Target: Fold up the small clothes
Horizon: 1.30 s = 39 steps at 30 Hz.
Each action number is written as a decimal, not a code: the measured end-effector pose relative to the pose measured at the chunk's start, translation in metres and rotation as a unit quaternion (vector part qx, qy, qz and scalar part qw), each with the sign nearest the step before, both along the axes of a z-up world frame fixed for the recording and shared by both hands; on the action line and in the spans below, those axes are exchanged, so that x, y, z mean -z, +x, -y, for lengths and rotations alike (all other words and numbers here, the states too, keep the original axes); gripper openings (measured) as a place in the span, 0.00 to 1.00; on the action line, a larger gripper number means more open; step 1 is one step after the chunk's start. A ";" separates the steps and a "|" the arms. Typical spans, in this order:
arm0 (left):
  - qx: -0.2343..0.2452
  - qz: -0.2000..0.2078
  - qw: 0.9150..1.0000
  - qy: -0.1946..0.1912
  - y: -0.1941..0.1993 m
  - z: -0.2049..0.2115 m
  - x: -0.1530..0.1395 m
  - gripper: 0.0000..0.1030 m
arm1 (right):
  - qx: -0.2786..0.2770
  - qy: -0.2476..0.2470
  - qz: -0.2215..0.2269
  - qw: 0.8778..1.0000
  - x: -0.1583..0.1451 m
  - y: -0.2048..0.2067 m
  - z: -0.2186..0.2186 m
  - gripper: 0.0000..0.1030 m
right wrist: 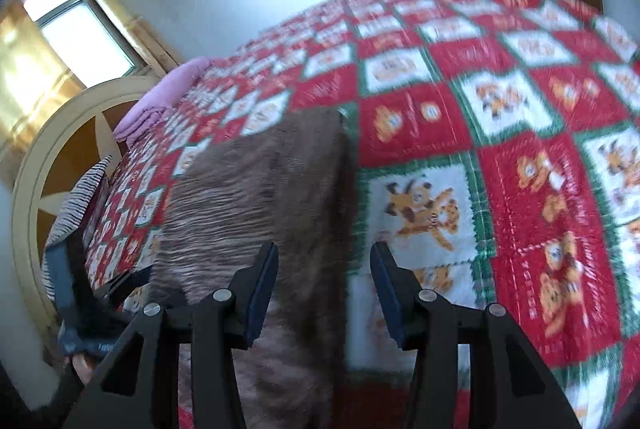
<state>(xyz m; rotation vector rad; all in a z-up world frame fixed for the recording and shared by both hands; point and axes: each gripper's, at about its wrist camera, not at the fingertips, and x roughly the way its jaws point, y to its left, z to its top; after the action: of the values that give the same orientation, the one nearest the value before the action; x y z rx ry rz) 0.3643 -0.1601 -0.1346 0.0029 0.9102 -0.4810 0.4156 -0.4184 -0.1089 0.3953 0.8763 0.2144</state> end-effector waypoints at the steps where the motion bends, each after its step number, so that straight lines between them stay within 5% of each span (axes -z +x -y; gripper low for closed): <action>1: -0.001 0.000 1.000 0.003 0.000 0.000 0.000 1.00 | 0.001 0.011 -0.008 1.000 0.006 0.007 0.005 0.48; 7: 0.000 0.004 1.000 0.005 0.000 0.000 0.002 1.00 | 0.013 0.064 -0.015 0.998 0.024 0.043 0.021 0.48; 21: 0.004 0.002 1.000 -0.001 0.003 0.002 0.004 1.00 | -0.035 0.073 -0.001 0.997 0.031 0.084 -0.003 0.48; 23: 0.004 0.002 1.000 -0.001 0.003 0.002 0.004 1.00 | -0.036 0.085 -0.001 0.996 0.033 0.085 0.000 0.45; 26: 0.005 0.002 1.000 -0.004 0.003 0.002 0.004 1.00 | -0.040 0.096 0.001 0.995 0.035 0.082 0.003 0.24; 30: 0.013 -0.003 1.000 -0.029 0.004 -0.002 0.002 1.00 | -0.047 0.093 0.005 0.995 0.036 0.079 0.000 0.22; 39: 0.040 0.004 0.999 -0.035 0.001 0.005 -0.001 0.82 | -0.044 0.095 -0.001 0.995 0.041 0.080 0.001 0.22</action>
<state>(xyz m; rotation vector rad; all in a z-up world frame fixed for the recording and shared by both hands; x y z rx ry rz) 0.3651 -0.1650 -0.1339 -0.0231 0.8879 -0.5864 0.4953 -0.4198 -0.1495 0.5342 0.8780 0.3805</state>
